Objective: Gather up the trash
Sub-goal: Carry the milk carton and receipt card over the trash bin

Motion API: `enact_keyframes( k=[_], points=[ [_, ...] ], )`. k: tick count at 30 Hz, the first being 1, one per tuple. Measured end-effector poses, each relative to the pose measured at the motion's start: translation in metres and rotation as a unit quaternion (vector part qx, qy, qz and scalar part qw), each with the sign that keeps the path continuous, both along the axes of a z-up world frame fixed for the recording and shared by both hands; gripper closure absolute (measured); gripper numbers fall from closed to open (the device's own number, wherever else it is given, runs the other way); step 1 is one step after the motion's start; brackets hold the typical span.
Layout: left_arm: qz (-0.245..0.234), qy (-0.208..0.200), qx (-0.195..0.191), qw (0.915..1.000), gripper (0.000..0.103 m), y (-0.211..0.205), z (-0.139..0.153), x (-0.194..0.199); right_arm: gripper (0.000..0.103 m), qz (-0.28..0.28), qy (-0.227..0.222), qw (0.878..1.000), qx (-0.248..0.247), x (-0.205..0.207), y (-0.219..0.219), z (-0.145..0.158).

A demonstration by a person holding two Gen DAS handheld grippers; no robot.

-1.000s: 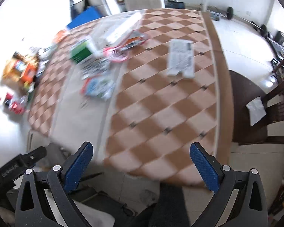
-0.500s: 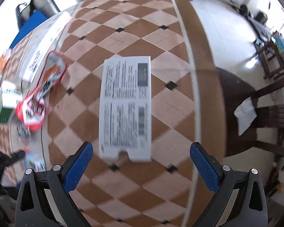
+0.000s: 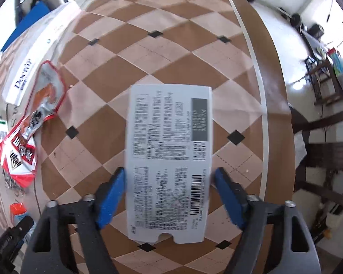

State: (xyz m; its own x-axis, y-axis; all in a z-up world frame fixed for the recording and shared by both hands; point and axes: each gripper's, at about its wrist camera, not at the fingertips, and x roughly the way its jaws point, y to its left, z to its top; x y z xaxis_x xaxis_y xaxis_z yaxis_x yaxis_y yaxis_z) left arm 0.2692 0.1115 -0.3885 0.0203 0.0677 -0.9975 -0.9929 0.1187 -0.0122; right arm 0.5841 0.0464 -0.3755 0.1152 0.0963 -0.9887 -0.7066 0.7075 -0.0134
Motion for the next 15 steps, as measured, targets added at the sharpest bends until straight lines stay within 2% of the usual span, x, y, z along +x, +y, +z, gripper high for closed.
enact_keyframes(
  k=[4, 8, 11, 15],
  points=[
    [-0.027, 0.009, 0.027, 0.9992, 0.054, -0.020, 0.017, -0.006, 0.030, 0.001, 0.026, 0.999, 0.029, -0.012, -0.009, 0.005],
    [-0.045, 0.004, 0.057, 0.9973, 0.055, -0.039, 0.042, -0.022, 0.030, 0.016, 0.029, 0.998, 0.057, -0.040, -0.025, 0.028],
    [-0.065, 0.006, 0.086, 0.9941, 0.055, -0.059, 0.062, -0.032, 0.030, 0.031, 0.028, 0.996, 0.079, -0.068, -0.042, 0.049],
    [-0.100, 0.011, 0.136, 0.9855, 0.055, -0.085, 0.092, -0.061, 0.030, 0.043, 0.028, 0.993, 0.107, -0.114, -0.070, 0.079]
  ],
)
